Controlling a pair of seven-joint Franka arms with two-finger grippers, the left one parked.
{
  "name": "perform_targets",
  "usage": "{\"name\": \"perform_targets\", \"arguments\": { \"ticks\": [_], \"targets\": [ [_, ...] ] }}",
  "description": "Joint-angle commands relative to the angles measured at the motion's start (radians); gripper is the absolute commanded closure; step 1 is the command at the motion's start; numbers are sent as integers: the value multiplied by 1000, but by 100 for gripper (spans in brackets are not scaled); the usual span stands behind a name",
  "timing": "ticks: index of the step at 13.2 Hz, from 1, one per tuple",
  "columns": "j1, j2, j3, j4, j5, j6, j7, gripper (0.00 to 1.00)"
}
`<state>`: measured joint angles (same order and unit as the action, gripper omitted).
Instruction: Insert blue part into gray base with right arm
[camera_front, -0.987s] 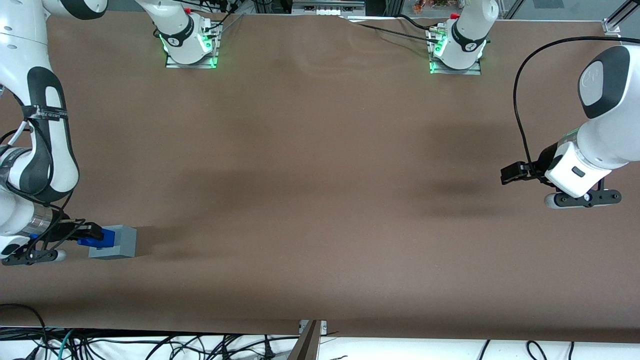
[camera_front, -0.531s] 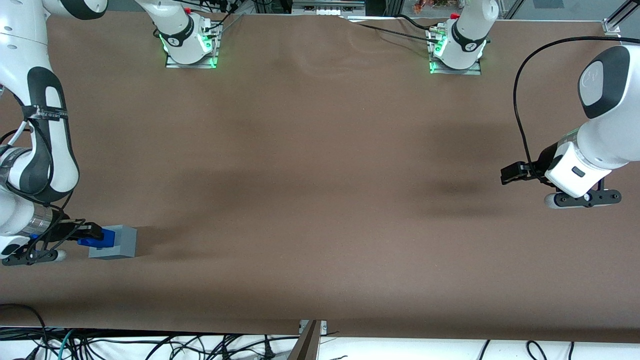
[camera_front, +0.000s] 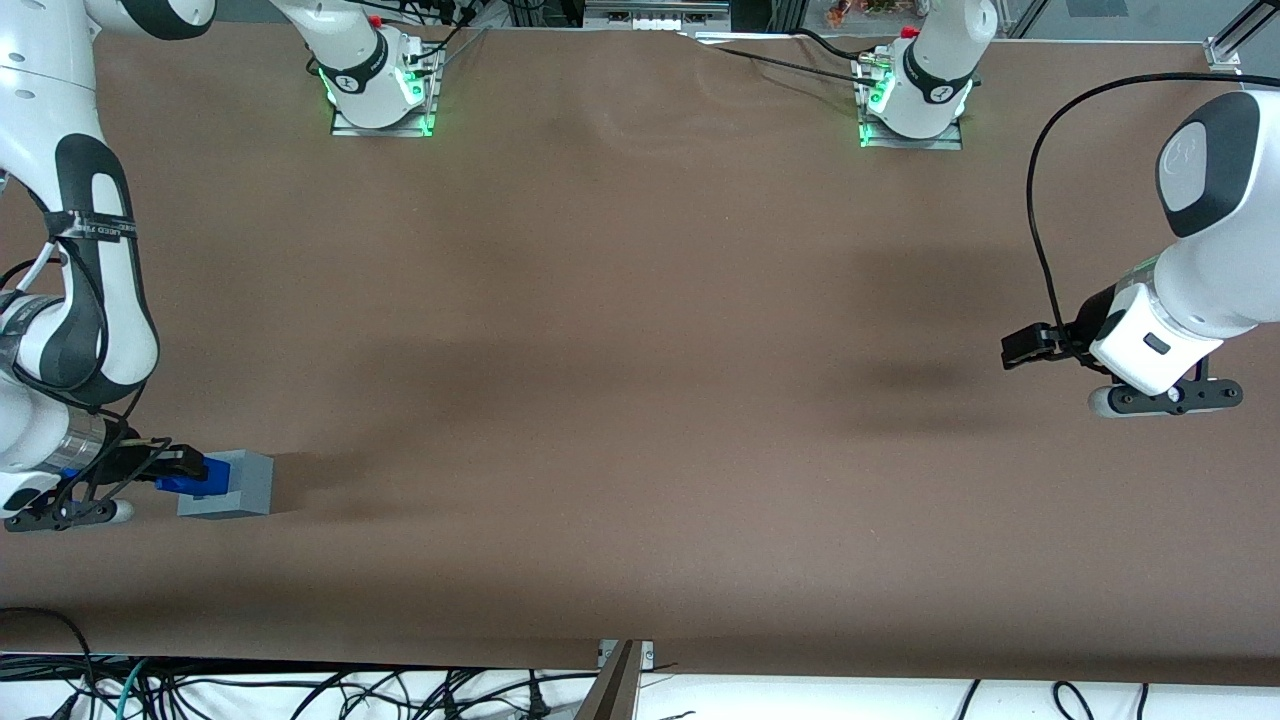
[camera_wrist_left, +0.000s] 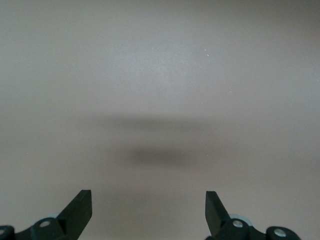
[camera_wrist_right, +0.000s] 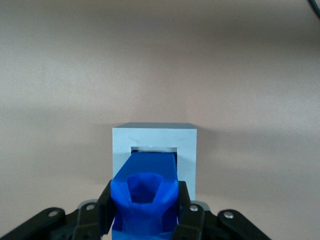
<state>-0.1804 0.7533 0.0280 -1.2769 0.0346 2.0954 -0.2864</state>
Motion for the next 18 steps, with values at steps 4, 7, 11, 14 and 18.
{"name": "perform_targets", "arguments": {
  "ticks": [4,7,11,14,18],
  "targets": [
    [-8,44,4,37,-21,5,-20,69],
    [-7,44,7,63,-21,-6,-20,69],
    [-1,44,10,91,-21,-29,-19,69],
    [-1,47,9,91,-19,-25,-19,69],
    [-2,52,7,87,-19,-29,-20,69]
  ]
}}
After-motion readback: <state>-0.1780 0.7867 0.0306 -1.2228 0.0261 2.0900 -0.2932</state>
